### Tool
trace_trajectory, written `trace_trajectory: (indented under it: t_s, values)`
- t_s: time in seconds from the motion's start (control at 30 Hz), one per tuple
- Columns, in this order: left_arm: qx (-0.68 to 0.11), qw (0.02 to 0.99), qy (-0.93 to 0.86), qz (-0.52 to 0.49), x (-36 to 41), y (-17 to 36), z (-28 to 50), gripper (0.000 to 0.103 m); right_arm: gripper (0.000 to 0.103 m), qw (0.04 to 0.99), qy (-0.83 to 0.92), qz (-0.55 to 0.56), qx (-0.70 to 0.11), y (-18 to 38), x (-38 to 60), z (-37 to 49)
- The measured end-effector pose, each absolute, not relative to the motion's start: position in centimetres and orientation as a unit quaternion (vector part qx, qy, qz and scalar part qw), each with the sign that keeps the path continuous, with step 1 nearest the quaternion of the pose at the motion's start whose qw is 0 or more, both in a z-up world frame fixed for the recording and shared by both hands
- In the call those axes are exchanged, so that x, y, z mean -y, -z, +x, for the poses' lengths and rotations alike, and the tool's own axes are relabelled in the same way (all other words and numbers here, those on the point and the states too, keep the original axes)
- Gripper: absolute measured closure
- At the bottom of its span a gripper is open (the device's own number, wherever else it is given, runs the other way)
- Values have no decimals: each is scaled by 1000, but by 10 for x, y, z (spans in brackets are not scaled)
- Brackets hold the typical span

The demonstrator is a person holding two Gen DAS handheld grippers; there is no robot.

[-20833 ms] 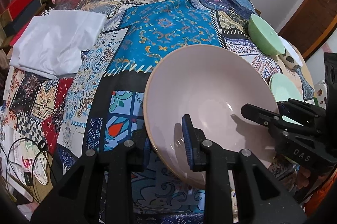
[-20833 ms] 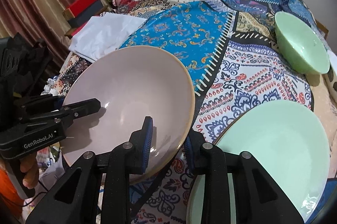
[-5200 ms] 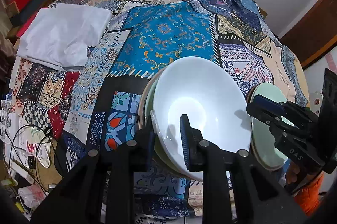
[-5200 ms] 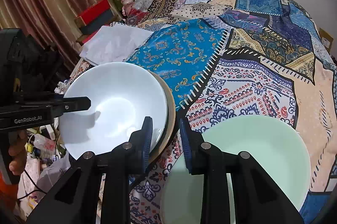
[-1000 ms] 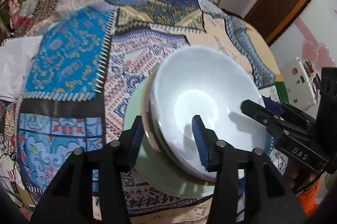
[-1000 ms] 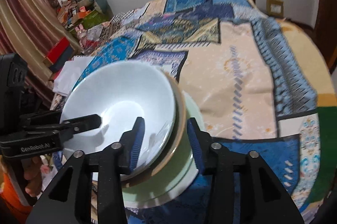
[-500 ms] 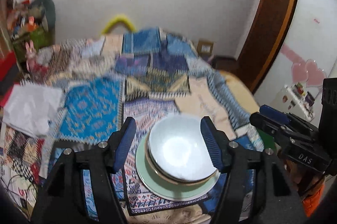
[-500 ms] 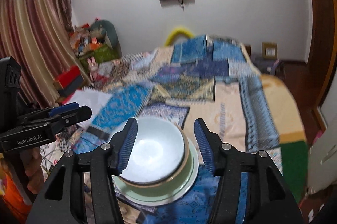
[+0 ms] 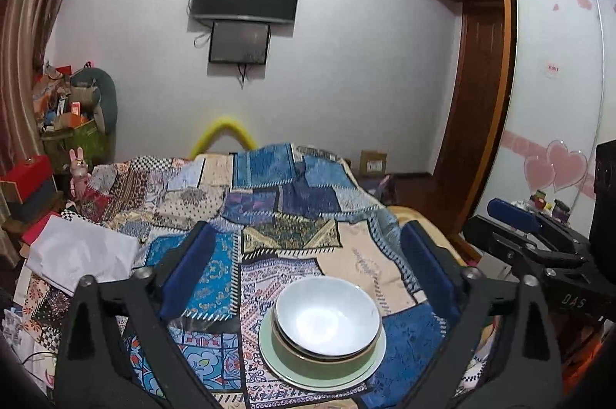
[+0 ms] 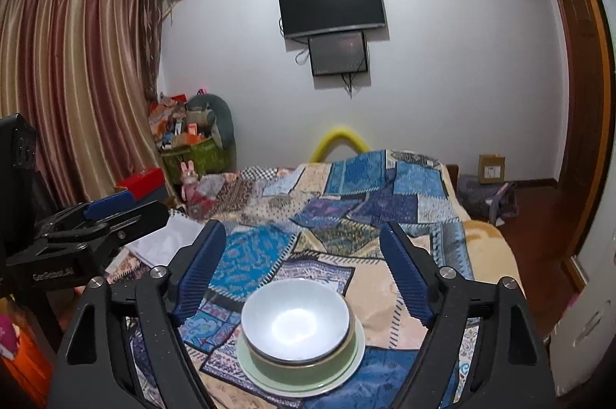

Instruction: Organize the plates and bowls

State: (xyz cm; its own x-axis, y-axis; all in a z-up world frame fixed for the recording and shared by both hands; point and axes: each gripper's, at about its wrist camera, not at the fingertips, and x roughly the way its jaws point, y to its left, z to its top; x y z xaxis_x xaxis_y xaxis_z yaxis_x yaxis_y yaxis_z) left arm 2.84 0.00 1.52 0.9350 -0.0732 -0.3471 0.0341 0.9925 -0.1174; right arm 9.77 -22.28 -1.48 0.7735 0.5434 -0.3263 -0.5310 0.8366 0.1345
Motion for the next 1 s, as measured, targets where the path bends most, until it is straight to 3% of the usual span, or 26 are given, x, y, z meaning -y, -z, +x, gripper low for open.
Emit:
trace_trajectory:
  t_s: [0.3,1.0]
  values:
    - [-146,988,11,-41,4,-24,14,0,1,949,-277,25,-146,10,225,88]
    - [-144,989,13,-42,6,-20,12,0,0,955,-262,21,-137,11,227,80]
